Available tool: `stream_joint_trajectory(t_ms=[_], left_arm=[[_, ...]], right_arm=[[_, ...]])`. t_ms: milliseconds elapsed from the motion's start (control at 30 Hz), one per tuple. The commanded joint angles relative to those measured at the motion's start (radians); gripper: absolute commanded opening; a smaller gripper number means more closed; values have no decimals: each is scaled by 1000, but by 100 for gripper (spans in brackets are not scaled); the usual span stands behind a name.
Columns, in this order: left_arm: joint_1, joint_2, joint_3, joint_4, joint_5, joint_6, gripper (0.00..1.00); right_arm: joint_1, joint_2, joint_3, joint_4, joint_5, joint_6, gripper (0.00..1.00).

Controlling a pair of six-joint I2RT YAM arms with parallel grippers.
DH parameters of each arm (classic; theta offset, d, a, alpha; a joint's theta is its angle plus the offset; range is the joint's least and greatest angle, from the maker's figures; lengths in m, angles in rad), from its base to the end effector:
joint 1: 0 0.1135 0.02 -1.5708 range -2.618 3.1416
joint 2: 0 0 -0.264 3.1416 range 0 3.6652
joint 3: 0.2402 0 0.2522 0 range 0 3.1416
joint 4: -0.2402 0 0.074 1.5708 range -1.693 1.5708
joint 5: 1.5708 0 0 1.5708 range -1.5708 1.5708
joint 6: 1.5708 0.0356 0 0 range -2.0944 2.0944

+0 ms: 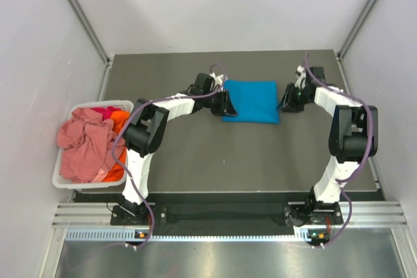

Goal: Fold and stack the t-shirts
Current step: Neatly place the folded tshirt to the corner

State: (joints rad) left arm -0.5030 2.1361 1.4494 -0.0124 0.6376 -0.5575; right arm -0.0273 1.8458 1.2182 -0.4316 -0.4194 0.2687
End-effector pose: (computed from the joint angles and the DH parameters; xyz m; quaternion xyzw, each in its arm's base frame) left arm 0.3993 -0.2439 0.1615 0.1088 0.8641 -0.4479 0.2022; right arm 0.3776 0.0042 0.1794 0.0874 0.9437 0.2297 0.2214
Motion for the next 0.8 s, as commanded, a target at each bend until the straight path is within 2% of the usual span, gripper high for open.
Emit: stream_joint_trajectory(t_ms=[0, 133, 267, 400, 600, 667, 767], left_arm=[[11, 8, 34, -90, -107, 88, 34], [14, 18, 42, -147, -187, 129, 34], [14, -1, 37, -172, -162, 113, 33], [14, -126, -7, -185, -110, 82, 34], [26, -315, -12, -397, -102, 136, 36], [27, -378, -29, -440, -128, 166, 36], [32, -453, -73, -478, -157, 185, 36]], right_arm=[[0, 42, 167, 14, -18, -49, 38], [0, 154, 320, -30, -3, -86, 42], [-2, 269, 487, -64, -4, -117, 43], [-3, 372, 561, -56, -39, -140, 43], [-2, 454, 587, -24, -81, -154, 44], [-6, 463, 571, -1, -90, -149, 42], [-16, 486, 578, 25, -116, -128, 29]])
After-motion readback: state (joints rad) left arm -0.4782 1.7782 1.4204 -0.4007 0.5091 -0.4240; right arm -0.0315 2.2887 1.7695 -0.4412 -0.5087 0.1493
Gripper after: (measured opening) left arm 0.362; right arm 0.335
